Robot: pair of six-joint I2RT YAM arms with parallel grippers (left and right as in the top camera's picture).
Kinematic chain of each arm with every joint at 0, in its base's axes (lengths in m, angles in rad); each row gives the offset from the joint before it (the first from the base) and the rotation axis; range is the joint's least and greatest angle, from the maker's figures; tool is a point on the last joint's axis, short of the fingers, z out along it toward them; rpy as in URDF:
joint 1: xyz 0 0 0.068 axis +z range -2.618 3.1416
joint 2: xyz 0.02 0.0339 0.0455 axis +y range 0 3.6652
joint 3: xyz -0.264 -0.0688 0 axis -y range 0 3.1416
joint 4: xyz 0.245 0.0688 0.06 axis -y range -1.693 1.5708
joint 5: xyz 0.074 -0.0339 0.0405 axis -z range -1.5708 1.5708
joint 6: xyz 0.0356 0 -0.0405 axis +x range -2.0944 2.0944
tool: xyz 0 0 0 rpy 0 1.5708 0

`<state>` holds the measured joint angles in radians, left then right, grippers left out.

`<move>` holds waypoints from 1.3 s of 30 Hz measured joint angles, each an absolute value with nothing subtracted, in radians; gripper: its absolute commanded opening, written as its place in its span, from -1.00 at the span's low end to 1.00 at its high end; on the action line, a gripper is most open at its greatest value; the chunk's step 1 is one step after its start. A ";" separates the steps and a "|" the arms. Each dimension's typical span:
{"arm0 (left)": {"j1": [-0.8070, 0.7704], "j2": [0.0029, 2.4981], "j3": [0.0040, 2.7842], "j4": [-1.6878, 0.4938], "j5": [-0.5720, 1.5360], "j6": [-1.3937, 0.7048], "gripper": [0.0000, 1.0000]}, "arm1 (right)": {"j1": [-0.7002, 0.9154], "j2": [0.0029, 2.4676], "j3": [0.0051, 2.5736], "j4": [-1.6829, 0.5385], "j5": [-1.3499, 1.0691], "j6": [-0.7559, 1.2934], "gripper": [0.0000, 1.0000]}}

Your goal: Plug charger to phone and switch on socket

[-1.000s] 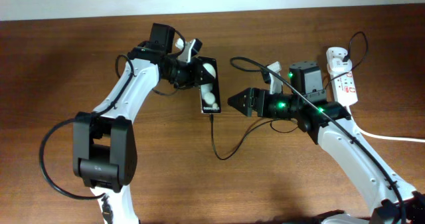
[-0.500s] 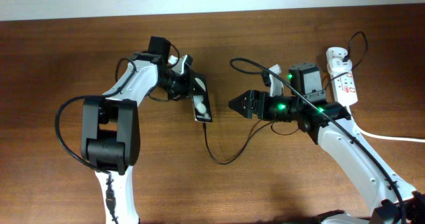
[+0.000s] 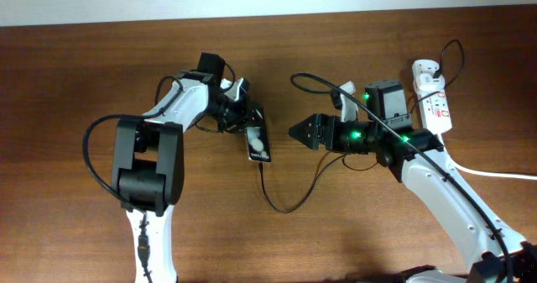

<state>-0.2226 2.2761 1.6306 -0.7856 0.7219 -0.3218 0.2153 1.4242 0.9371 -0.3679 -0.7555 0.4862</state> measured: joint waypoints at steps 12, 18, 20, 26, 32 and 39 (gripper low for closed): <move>-0.231 2.255 1.648 -0.797 0.611 -0.330 0.35 | 0.215 1.424 0.937 -0.368 -0.756 0.479 0.88; -0.231 2.236 1.661 -0.808 0.435 -0.330 0.35 | 0.215 1.424 0.937 -0.379 -0.754 0.470 0.88; -0.232 2.234 1.671 -0.810 0.377 -0.329 0.34 | 0.215 1.424 0.939 -0.429 -0.711 0.470 0.79; -0.194 2.255 2.014 -1.004 0.252 -0.285 0.42 | 0.215 1.425 0.941 -0.531 -0.617 0.443 0.33; -0.135 1.995 2.166 -1.065 0.245 -0.224 0.74 | 0.213 1.416 1.017 -0.780 -0.460 0.344 -0.22; -0.099 1.922 2.179 -1.158 0.222 -0.220 0.98 | 0.012 1.402 1.428 -1.109 -0.318 0.189 -0.92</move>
